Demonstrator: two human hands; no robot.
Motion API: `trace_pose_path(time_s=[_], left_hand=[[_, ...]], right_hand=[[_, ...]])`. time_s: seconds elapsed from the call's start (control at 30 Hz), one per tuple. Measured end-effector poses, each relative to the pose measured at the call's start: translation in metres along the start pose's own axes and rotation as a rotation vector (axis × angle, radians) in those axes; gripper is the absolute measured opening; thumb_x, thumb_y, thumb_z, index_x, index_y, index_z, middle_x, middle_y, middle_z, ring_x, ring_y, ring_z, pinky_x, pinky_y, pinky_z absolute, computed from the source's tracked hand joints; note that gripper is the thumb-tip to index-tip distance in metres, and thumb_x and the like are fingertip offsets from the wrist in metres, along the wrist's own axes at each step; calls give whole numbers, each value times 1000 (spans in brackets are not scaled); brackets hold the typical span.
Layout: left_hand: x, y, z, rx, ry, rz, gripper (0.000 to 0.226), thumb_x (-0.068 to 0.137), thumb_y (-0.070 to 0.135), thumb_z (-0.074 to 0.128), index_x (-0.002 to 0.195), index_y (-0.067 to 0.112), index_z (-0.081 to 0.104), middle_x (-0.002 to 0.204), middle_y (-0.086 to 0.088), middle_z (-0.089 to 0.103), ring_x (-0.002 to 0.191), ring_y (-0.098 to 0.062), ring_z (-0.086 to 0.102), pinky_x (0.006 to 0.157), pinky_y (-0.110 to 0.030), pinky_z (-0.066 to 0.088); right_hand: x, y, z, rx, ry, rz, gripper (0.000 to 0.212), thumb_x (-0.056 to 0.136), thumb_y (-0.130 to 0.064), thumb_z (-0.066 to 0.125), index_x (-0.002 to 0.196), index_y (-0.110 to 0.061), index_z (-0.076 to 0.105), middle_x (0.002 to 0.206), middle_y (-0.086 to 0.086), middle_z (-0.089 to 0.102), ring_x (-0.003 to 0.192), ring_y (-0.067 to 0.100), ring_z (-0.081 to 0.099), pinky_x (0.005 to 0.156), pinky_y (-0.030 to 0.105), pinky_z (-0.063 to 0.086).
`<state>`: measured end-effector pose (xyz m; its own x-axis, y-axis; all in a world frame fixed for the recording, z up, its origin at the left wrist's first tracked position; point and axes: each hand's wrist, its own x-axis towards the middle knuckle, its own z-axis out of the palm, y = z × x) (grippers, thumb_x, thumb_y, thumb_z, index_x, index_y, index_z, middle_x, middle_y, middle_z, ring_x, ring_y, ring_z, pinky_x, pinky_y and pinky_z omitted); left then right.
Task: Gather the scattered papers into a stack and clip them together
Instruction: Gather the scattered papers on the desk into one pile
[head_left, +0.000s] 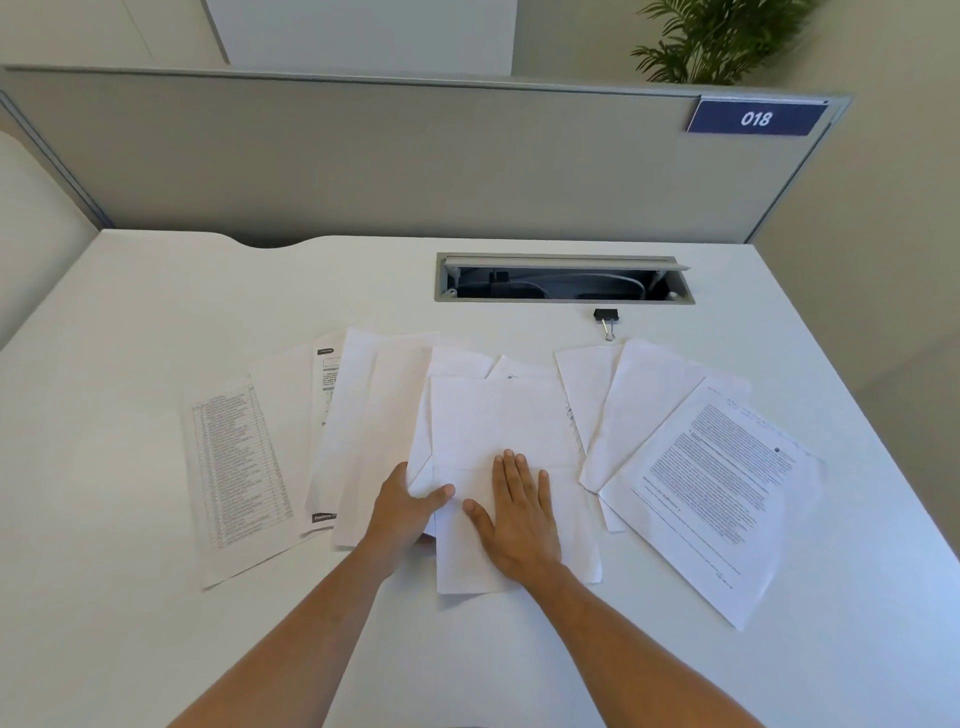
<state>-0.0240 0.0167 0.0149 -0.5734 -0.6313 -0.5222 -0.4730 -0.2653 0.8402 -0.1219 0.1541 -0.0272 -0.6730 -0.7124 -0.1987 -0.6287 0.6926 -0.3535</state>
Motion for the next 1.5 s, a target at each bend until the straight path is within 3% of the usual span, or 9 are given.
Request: trace_pose_path(time_s=[0.13,0.3,0.5,0.63,0.77,1.0,1.13,1.23,1.5], left_hand=[[-1,-1,0,5,7,60,49,75,10,78,112,33,55,110,6,65,105,-21,62,75,-41,59],[1,0,-8,-101,16,113,46,78,0,74,104,35,60,108,4,69,102,-21,66,73,-41,59],[-2,5,-31,-264,29,180,48,78,-2,75,115,26,63,116,-2,70,107,-24,66,89,-44,56],[-9,9,-37,-366,-10,187,51,80,-3,73,121,24,61,119,-2,70,111,-25,65,93,-49,53],[-19,10,-38,-398,-77,194,52,80,-3,72,120,28,61,119,1,71,109,-21,67,93,-47,53],[-32,3,-49,-232,-220,148,63,74,16,82,129,28,53,122,4,69,110,-18,67,91,-43,56],[-30,13,-56,-164,-212,52,81,52,46,89,122,31,51,115,5,71,107,-20,67,82,-34,55],[-21,25,-58,-141,-177,39,67,67,38,85,123,33,50,122,6,65,115,-21,59,95,-45,48],[-14,76,-48,-11,55,486,58,79,24,77,128,31,47,130,10,59,122,-9,56,111,-46,38]], right_hand=[[2,3,-7,101,-1,17,99,78,-73,-10,157,-15,-1,166,0,-3,152,12,-7,120,30,-15],[2,15,-26,315,133,163,68,100,-51,36,155,-15,20,165,2,13,152,18,11,122,32,7],[-3,23,-61,673,316,418,63,97,-40,53,150,-11,32,155,6,36,139,23,41,110,36,34],[3,29,-76,1015,197,574,58,95,-47,56,143,-16,43,132,-1,58,114,19,58,95,34,45],[4,34,-81,1346,16,444,38,95,-39,61,128,-21,60,118,-3,72,105,18,70,89,40,57],[1,46,-88,1350,-36,228,49,89,-2,66,134,-18,53,124,6,69,110,26,68,89,43,58],[-1,50,-92,1312,-69,177,52,89,-1,67,135,-19,51,125,7,69,112,28,67,90,47,57],[-1,48,-98,1241,-95,117,55,86,-9,73,135,-20,51,122,4,70,110,25,68,88,45,58],[2,38,-131,1021,60,18,31,89,-9,69,119,-12,63,110,2,74,102,20,71,81,31,60]])
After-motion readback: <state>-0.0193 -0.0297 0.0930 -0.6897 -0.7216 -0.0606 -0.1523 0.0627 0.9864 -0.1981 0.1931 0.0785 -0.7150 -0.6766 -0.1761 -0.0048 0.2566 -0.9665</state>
